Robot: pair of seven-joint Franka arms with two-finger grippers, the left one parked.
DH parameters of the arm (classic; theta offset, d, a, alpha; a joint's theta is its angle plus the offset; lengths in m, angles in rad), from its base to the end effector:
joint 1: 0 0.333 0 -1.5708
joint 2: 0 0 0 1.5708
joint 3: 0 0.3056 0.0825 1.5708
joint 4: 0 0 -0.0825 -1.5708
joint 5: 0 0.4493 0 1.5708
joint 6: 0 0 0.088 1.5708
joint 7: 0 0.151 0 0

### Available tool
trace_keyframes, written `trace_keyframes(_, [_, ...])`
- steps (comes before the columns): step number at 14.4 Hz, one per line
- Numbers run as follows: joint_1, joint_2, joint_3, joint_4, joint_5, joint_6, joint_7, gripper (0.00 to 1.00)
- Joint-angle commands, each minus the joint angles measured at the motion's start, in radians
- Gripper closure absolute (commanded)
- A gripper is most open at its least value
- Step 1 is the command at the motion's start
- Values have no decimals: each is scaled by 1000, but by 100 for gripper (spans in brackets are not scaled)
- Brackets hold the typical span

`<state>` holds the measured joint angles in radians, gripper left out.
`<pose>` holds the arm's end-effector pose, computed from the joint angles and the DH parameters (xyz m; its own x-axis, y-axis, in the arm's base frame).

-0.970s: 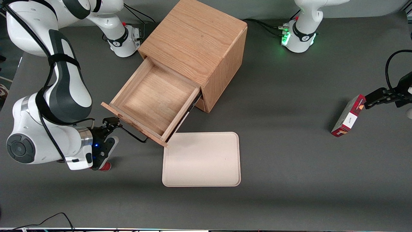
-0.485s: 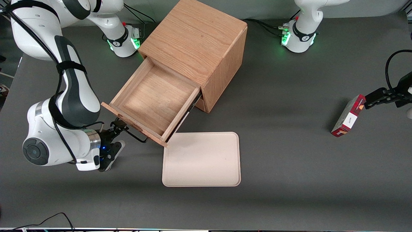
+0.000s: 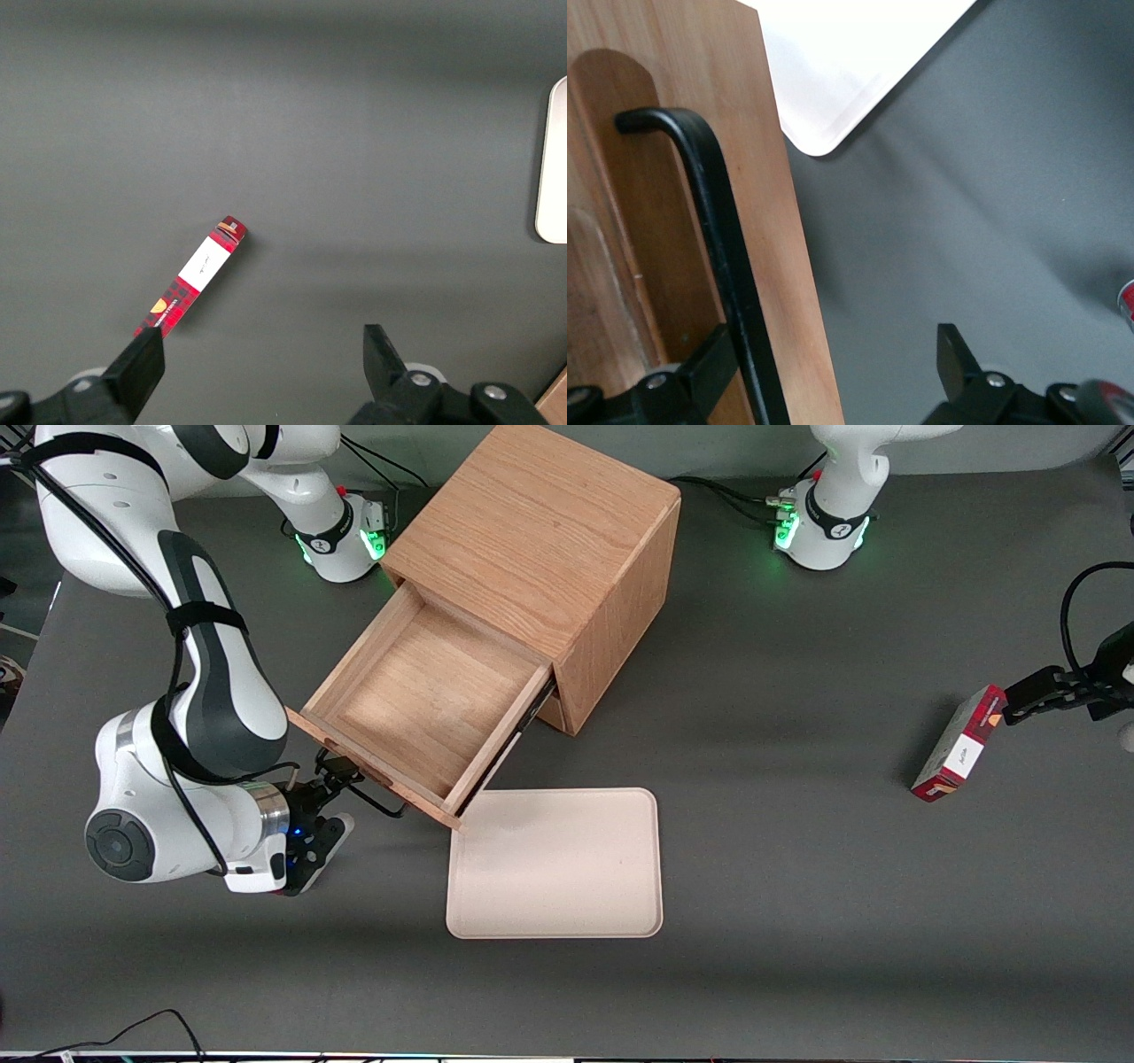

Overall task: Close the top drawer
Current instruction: 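Lower the right gripper beside the drawer front near the black handle, then push the drawer front with the right gripper into the cabinet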

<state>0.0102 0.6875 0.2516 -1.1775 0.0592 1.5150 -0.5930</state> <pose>0.7246 0.1654 0.3072 0.6545 0.7413 -0.1487 0.6631 -0.6573 -0.3581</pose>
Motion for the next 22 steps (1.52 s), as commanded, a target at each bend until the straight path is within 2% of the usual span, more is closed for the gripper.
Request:
trace_keyframes(1, [-1, -28, -5, -45, 28, 19, 45, 0])
trace_keyframes(6, [-3, -66, -3, -94, 50, 19, 93, 0])
trace_keyframes(12, [8, -158, 8, -209, 125, 30, 171, 0])
trace_keyframes(15, [5, -219, 9, -307, 155, 63, 173, 0])
trace_keyframes(18, [8, -301, 9, -462, 217, 146, 174, 0])
trace_keyframes(22, [10, -347, 21, -544, 238, 180, 196, 0])
